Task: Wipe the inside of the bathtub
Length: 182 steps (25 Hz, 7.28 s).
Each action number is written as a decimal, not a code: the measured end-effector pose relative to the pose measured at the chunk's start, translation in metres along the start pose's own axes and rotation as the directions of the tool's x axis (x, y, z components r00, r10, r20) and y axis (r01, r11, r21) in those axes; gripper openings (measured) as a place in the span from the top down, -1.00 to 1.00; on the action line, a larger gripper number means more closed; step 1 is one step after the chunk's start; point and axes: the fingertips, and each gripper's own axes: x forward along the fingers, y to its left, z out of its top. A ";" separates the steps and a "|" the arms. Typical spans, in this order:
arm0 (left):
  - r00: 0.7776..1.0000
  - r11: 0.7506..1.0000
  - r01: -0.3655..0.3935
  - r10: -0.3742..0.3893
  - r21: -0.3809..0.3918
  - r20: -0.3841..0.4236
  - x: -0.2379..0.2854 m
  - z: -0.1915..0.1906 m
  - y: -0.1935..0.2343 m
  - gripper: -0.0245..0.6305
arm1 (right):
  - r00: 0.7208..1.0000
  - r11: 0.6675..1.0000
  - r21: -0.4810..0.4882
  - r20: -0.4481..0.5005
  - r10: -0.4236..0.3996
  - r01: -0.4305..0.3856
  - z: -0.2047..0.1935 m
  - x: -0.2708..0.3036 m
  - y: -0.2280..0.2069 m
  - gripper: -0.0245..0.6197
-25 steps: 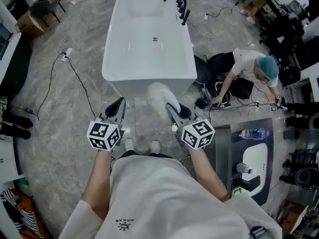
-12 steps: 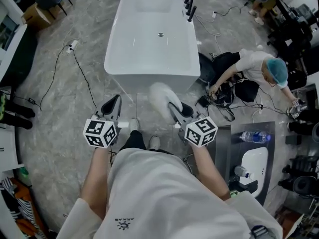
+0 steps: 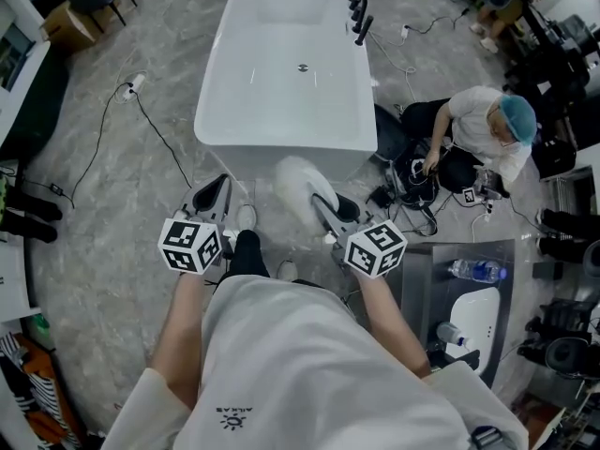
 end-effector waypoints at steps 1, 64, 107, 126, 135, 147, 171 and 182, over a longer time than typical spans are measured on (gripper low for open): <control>1.000 1.000 -0.001 0.001 0.001 -0.002 0.003 0.000 0.004 0.89 | 1.000 1.000 0.000 -0.003 0.005 -0.005 0.001 0.005 0.000 0.63; 0.968 0.950 -0.136 0.067 -0.281 -0.242 0.165 -0.052 0.281 0.89 | 0.763 0.942 0.089 -0.564 0.316 -0.324 -0.060 0.396 -0.101 0.63; 0.910 0.965 -0.198 0.117 -0.169 -0.398 0.307 -0.187 0.334 0.89 | 0.477 0.820 0.259 -0.709 0.520 -0.510 -0.255 0.530 -0.171 0.63; 0.904 0.980 -0.055 -0.032 -0.191 -0.426 0.405 -0.247 0.343 0.90 | 0.562 0.907 0.253 -0.719 0.409 -0.337 -0.356 0.594 -0.269 0.63; 0.879 0.988 -0.017 -0.058 -0.152 -0.473 0.449 -0.272 0.348 0.89 | 0.594 0.949 0.240 -0.740 0.316 -0.205 -0.394 0.615 -0.309 0.63; 0.853 0.991 -0.005 -0.064 -0.131 -0.518 0.480 -0.306 0.348 0.89 | 0.601 0.981 0.181 -0.777 0.188 -0.072 -0.417 0.632 -0.353 0.63; 0.801 0.995 0.069 -0.096 -0.068 -0.591 0.496 -0.321 0.331 0.89 | 0.521 0.989 0.148 -0.845 0.122 0.008 -0.427 0.584 -0.421 0.63; 0.794 0.997 0.068 -0.075 -0.036 -0.603 0.479 -0.302 0.336 0.89 | 0.467 0.991 0.128 -0.875 0.129 -0.033 -0.408 0.549 -0.426 0.63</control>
